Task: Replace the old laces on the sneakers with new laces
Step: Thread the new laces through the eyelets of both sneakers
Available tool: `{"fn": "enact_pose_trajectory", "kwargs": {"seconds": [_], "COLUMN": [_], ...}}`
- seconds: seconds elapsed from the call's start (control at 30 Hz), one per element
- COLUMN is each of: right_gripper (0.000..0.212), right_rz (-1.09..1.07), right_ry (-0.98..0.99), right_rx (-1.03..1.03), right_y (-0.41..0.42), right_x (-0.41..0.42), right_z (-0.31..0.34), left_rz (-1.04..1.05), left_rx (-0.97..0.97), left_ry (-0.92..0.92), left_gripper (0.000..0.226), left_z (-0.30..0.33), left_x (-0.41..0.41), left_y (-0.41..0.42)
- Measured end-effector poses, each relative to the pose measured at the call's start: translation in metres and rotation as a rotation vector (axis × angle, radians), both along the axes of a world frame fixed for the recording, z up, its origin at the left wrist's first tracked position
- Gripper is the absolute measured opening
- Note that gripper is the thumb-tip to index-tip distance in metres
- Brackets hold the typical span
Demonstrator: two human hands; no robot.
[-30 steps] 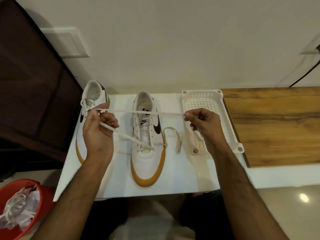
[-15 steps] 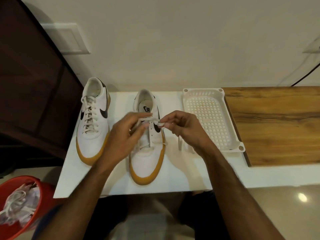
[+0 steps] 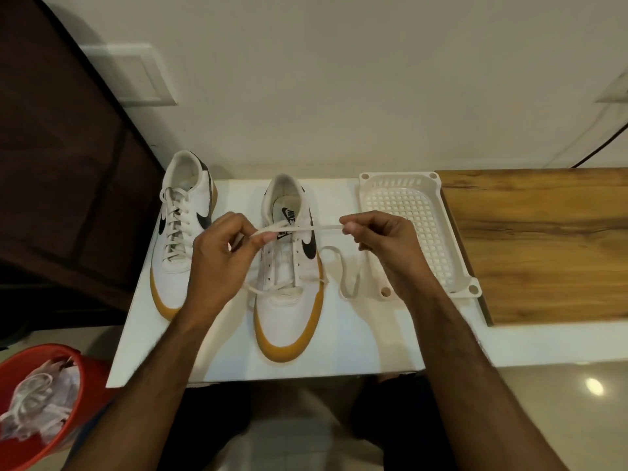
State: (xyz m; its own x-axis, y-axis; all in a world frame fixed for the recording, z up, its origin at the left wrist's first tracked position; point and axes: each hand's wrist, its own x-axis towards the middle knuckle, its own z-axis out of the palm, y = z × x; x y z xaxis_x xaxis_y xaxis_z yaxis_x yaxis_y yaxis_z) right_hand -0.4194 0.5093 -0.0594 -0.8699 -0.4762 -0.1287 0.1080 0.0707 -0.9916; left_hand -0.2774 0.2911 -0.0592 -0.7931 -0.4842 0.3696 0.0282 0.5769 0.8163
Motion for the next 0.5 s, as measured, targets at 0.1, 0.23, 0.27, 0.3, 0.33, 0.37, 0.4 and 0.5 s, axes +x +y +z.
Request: {"fn": "enact_pose_trajectory", "kwargs": {"seconds": [0.1, 0.23, 0.27, 0.3, 0.33, 0.37, 0.4, 0.5], "right_gripper": [0.017, 0.036, 0.042, 0.046, 0.048, 0.049, 0.049, 0.051], "right_rz": [-0.088, -0.271, -0.311, -0.337, -0.351, -0.359, -0.364, -0.364], "right_ry": [-0.107, -0.482, -0.54, -0.577, -0.603, -0.624, -0.644, -0.682], "right_rx": [-0.077, -0.502, -0.572, -0.62, -0.655, -0.686, -0.715, -0.746], "right_y": [0.002, -0.002, -0.002, -0.001, -0.001, 0.0, 0.0, -0.005], "right_x": [-0.002, -0.003, -0.004, -0.005, -0.006, -0.006, -0.007, -0.006], "right_z": [-0.001, 0.004, 0.005, 0.005, 0.004, 0.003, 0.002, 0.001], "left_rz": [-0.068, -0.295, -0.351, -0.403, -0.446, -0.493, -0.55, -0.714], "left_rx": [0.025, -0.033, -0.042, -0.081, -0.167, -0.271, -0.373, -0.596], "left_ry": [-0.037, -0.066, -0.061, -0.055, -0.052, -0.048, -0.049, -0.144], "left_gripper": [0.034, 0.038, 0.037, 0.035, 0.033, 0.03, 0.025, 0.046], "left_z": [-0.001, 0.0, 0.001, 0.001, 0.001, -0.002, -0.004, -0.011], "left_x": [0.003, 0.004, 0.003, 0.001, 0.0, 0.0, 0.001, 0.005], "left_y": [-0.003, 0.012, 0.017, 0.023, 0.03, 0.038, 0.047, 0.078]}}
